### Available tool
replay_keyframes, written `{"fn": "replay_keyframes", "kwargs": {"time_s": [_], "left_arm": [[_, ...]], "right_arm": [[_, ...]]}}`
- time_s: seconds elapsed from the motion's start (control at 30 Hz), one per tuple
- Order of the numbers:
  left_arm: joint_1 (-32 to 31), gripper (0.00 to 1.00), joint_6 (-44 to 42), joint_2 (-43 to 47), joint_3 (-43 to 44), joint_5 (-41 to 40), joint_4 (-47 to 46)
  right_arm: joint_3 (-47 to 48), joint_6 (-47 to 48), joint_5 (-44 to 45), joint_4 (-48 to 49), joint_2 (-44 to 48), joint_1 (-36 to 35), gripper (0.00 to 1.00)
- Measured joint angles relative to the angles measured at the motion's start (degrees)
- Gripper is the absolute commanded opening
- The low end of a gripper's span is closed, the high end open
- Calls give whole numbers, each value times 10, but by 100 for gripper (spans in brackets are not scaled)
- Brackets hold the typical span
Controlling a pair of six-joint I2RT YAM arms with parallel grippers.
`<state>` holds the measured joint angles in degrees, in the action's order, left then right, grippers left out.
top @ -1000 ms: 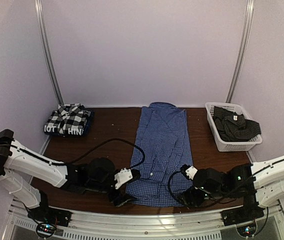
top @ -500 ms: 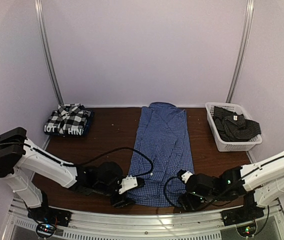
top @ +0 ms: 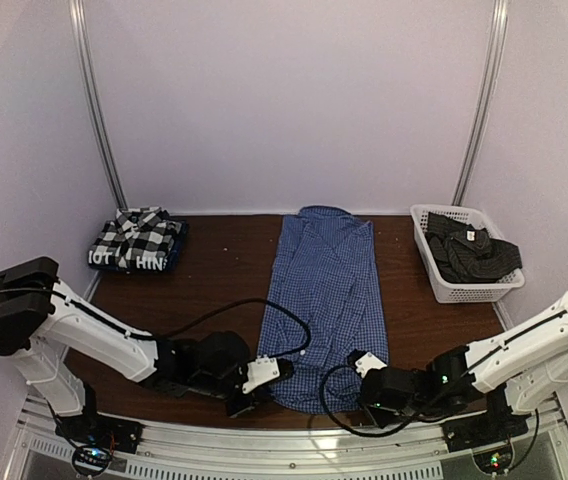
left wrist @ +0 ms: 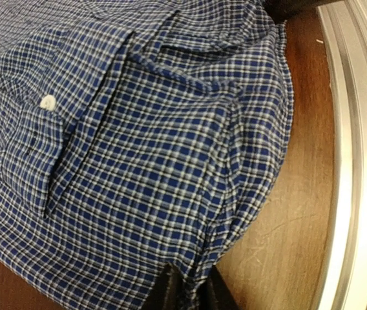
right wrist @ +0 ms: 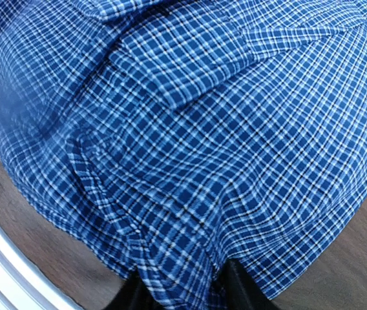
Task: Fold and stack the long sleeve shirts
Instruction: Pick up the rectangle-folded shirt from the center of the board, then fold the rectangle-folded shirt at the center of the board.
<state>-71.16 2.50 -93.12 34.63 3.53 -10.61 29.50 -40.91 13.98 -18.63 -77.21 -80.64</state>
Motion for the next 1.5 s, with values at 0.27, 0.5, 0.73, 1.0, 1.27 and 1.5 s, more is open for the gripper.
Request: {"fn": "replay_keyframes", "kwargs": {"time_s": [0.27,0.5,0.73,1.0,1.27,1.5], "left_arm": [[-15,0,46,16,-2,0,24],[-48,0,110,71,-2,41,108],[-33,0,139,154,16,60,170],[126,0,112,181,90,118,165],[266,0,67,-11,274,211,142],[312,0,34,-210,478,250,177]], "right_arm": [[24,-14,10,-16,-23,-55,0],[52,-28,-46,-68,12,-111,0],[77,-26,-57,-106,117,-92,0],[111,23,-84,-111,197,113,0],[198,154,-173,-69,126,370,0],[253,250,-236,-33,-44,515,4]]}}
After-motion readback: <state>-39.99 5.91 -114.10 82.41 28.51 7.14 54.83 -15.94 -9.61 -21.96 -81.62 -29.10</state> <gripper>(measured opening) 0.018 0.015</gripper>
